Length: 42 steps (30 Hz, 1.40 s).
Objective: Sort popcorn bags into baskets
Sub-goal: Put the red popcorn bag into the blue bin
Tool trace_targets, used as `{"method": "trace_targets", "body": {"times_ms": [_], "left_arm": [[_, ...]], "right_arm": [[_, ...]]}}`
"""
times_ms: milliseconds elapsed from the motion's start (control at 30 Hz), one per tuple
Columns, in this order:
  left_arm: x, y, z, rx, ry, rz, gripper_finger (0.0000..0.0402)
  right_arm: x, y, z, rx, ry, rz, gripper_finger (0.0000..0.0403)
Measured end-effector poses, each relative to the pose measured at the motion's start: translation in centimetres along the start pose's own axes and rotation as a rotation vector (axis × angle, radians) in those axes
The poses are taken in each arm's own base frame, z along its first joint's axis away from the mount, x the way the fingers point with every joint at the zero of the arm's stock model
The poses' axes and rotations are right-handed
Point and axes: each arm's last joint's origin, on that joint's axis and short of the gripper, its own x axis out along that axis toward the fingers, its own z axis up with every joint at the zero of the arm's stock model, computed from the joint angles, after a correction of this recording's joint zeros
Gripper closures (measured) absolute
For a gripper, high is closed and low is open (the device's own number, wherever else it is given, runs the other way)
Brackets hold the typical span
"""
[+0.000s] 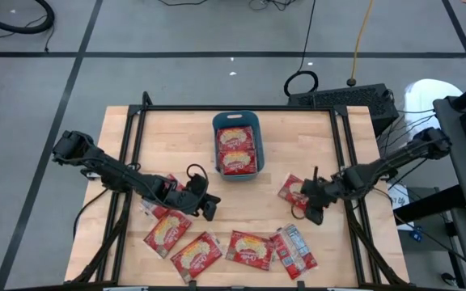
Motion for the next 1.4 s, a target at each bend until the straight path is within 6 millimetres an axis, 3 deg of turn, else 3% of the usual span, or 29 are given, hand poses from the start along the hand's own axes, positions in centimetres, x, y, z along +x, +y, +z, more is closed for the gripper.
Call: {"method": "trace_targets", "body": {"times_ms": [200,333,533,733,1000,1233,1400], "left_arm": [[0.0,0.0,0.0,0.007,0.0,-0.001,0.0376],[0.0,0.0,0.0,-0.01,0.016,-0.009,0.0376],[0.0,-0.1,-0.1,-0.014,0.032,-0.018,0.0376],[0.0,0.0,-0.1,-0.006,0.034,-0.017,0.0376],[0.0,0.0,-0.1,-0.01,0.035,-0.017,0.0376],[0.0,-0.1,-0.1,-0.01,0.036,-0.018,0.0376],[0.0,-0.1,-0.1,-0.01,0.036,-0.018,0.0376]], "right_arm": [[0.6,0.4,-1.5,0.348,0.042,-0.073,0.0186],[0.8,1.2,-1.4,0.41,0.025,-0.003,0.0186],[0.9,0.9,-2.0,0.446,0.05,-0.069,0.0186],[1.0,1.0,-2.6,0.314,-0.086,-0.126,0.0186],[2.7,1.8,-3.4,-0.112,-0.148,-0.224,0.0187],[4.7,1.3,-3.9,-0.164,-0.096,-0.39,0.0208],[5.4,0.8,-3.9,-0.194,-0.1,-0.482,0.0254]]}}
